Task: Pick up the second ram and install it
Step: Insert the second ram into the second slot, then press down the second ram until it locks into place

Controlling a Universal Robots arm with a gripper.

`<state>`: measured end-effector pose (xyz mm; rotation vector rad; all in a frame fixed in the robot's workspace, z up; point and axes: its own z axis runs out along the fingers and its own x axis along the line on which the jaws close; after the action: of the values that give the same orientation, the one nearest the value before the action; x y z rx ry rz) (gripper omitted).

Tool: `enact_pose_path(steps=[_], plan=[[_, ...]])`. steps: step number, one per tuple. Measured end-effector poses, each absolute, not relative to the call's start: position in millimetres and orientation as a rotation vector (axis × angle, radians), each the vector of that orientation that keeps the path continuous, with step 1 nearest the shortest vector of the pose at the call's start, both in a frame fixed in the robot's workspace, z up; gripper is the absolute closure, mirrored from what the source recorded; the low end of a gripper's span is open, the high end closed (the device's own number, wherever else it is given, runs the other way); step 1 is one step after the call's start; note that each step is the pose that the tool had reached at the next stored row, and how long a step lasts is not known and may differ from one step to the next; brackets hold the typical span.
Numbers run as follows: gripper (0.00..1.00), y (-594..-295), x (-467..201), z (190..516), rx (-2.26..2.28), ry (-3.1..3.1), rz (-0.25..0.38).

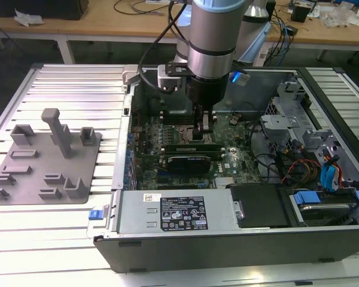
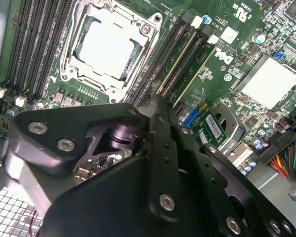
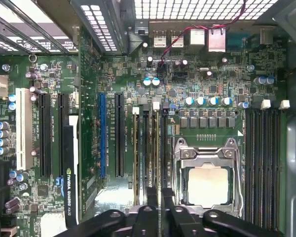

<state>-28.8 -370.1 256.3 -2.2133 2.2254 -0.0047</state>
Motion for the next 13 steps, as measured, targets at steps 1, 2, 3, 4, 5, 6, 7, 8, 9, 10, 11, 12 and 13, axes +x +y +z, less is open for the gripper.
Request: enact_pose_path(steps=[1, 2, 3, 4, 5, 6, 7, 8, 9, 10, 11, 12, 13], plan=[[0.92, -370.1, -28.7, 256.3, -2.213, 2.225, -0.005], [0.92, -370.1, -28.6, 256.3, -2.213, 2.225, -0.005], [0.92, -370.0, -28.5, 256.1, -2.212, 2.224, -0.004], [0.92, -369.8, -28.5, 255.5, -2.210, 2.222, -0.005], [0.92, -369.8, -28.5, 254.6, -2.207, 2.219, -0.010], [0.92, -369.8, -28.5, 254.2, -2.207, 2.218, -0.012], [0.92, -369.8, -28.5, 254.2, -2.207, 2.218, -0.012], [0.92, -369.7, -28.5, 254.0, -2.206, 2.218, -0.012], [0.92, -369.8, -28.5, 253.9, -2.206, 2.218, -0.012], [0.92, -369.8, -28.5, 253.9, -2.206, 2.218, -0.012], [0.92, -369.8, -28.5, 253.9, -2.206, 2.218, -0.012], [0.92, -369.8, -28.5, 253.9, -2.206, 2.218, -0.012], [0.92, -369.8, -28.5, 253.9, -2.206, 2.218, -0.012]])
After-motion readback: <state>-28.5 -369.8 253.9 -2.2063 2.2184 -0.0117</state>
